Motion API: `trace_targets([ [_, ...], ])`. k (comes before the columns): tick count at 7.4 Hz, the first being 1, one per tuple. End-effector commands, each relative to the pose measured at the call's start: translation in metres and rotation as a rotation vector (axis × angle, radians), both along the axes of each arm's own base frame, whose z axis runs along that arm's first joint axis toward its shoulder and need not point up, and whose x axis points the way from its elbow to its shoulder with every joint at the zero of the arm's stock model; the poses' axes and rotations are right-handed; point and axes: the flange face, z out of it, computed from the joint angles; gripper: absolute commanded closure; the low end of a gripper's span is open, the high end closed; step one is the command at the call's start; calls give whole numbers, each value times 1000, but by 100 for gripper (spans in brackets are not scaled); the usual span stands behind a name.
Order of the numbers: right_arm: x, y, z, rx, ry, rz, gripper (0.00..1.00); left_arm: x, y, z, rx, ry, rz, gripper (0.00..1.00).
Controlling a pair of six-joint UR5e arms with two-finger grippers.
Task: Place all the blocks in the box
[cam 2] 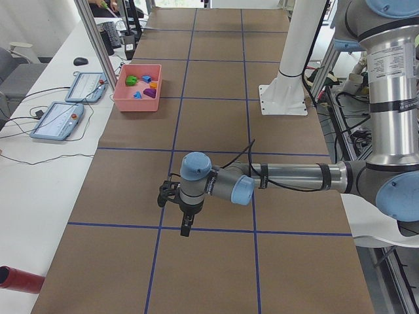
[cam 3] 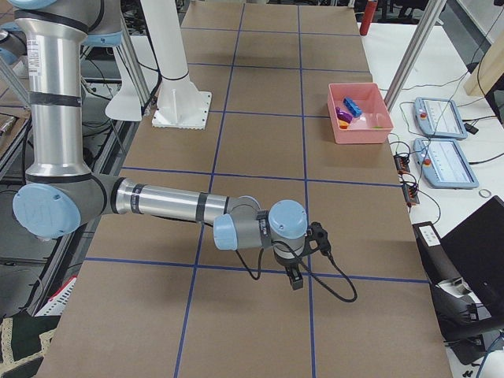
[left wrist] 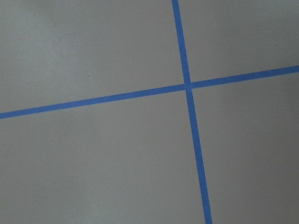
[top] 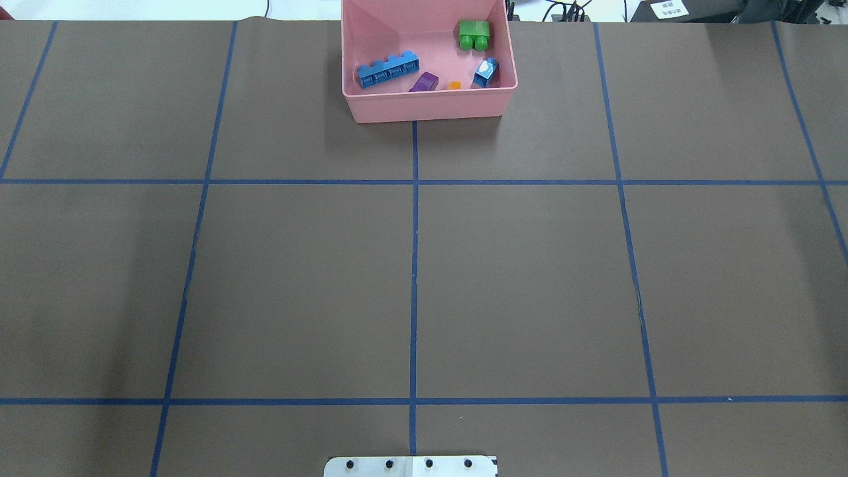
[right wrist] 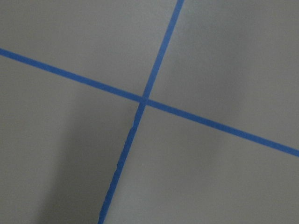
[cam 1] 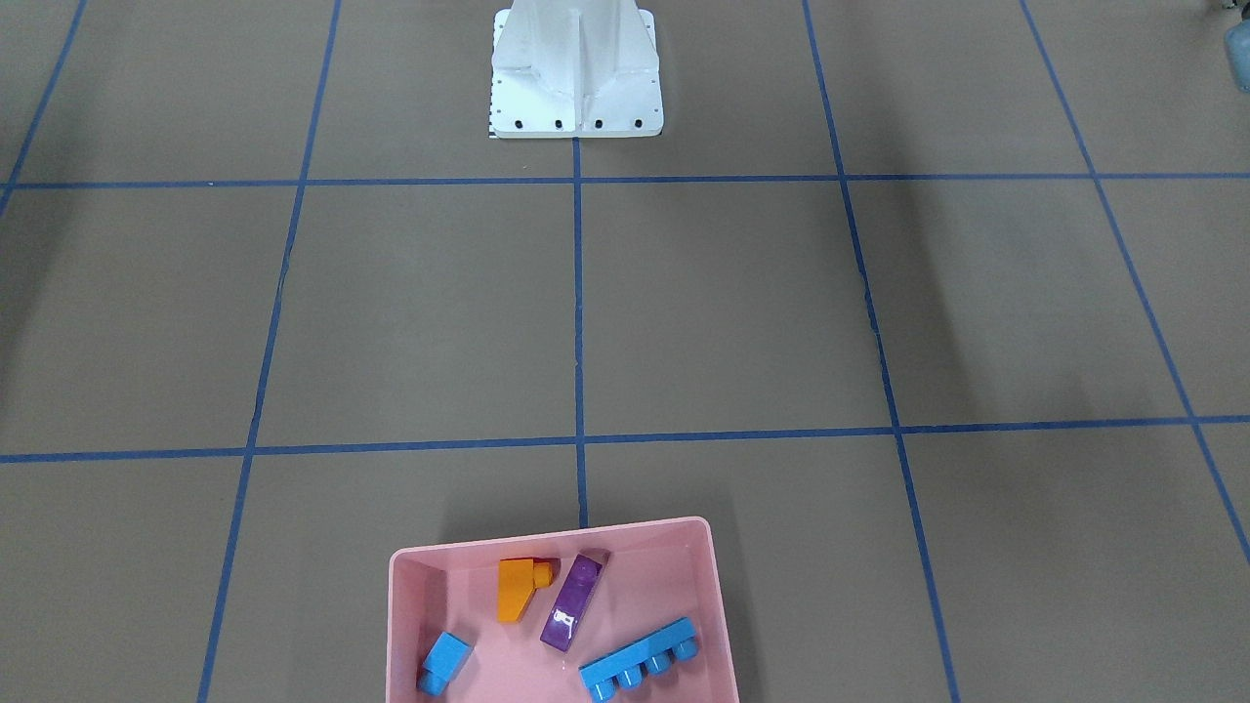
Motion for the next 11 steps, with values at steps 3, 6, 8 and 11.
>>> trace_targets([
  [3,6,74,-57,-77,-29,104,0,0,11,-37,-138,49,4,0],
  [6,8,9,-124,-200,-59,102,0,-3,36,-2,-173,36,13,0],
  [8,7,10,-114,-219,-71,99,0,-3,34,-5,-162,40,12,0],
  [11,7,17,-101,-220,-57,97,0,-7,32,-39,-103,40,3,0],
])
